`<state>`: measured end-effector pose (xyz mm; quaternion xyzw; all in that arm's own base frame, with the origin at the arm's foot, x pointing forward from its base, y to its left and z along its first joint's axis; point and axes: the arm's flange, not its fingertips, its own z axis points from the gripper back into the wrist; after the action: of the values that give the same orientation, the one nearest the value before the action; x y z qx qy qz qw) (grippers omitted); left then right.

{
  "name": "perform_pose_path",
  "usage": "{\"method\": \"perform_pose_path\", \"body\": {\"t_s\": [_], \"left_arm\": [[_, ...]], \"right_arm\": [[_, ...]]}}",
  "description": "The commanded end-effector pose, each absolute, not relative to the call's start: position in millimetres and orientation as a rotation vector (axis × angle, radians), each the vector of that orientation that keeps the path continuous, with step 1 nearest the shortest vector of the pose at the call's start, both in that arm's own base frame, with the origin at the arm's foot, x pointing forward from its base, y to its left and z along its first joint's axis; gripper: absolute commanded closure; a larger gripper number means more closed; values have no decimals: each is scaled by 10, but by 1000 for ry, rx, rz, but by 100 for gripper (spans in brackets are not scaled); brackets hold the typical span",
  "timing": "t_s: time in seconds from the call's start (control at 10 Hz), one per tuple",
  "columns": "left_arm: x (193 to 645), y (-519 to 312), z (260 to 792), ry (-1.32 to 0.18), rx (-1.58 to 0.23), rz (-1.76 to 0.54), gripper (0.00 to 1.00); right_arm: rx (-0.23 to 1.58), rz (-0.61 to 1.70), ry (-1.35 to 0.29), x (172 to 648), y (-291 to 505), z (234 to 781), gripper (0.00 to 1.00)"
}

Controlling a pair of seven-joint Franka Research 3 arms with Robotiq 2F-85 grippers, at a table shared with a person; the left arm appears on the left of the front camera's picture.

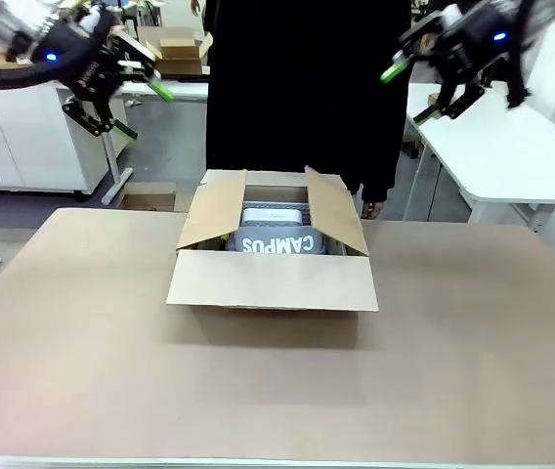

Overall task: Pack the gift set into the box.
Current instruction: Lift both hands away from the flaps of the Package Box.

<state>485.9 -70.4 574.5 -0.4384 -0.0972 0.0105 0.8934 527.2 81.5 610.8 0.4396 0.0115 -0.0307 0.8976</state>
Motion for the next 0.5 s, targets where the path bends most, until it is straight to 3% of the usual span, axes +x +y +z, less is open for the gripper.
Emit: {"method": "perform_pose_path", "body": {"t_s": [0.0,0.1,0.4], "left_arm": [[5061,-267,5252,17,-1448,26,0],[4859,-704,5745,-202,-909,22,0],[4859,-704,5745,-202,-909,22,0]], "right_arm": [[1246,-324,197,5513,359,5648,0],[910,-64,24,5272,815,6108,0],[910,-64,24,5272,815,6108,0]]}}
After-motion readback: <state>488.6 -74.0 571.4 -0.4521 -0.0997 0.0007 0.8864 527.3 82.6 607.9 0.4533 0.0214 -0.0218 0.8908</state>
